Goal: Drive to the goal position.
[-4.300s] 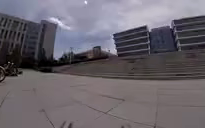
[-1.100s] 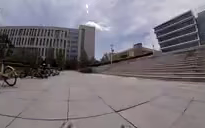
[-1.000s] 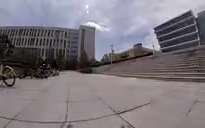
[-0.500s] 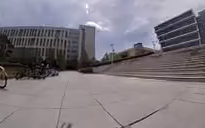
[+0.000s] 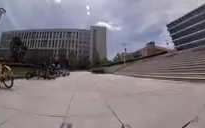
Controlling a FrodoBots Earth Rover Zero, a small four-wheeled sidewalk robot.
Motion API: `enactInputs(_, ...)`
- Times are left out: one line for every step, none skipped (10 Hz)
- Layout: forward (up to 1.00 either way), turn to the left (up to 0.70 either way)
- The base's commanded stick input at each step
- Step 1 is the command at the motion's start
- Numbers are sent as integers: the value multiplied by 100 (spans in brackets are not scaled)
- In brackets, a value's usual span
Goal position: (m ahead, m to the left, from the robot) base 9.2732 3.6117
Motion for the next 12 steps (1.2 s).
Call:
enactInputs(70, 0)
enactInputs(70, 0)
enactInputs(70, 0)
enactInputs(70, 0)
enactInputs(70, 0)
enactInputs(70, 0)
enactInputs(70, 0)
enactInputs(70, 0)
enactInputs(70, 0)
enactInputs(70, 0)
enactInputs(70, 0)
enactInputs(70, 0)
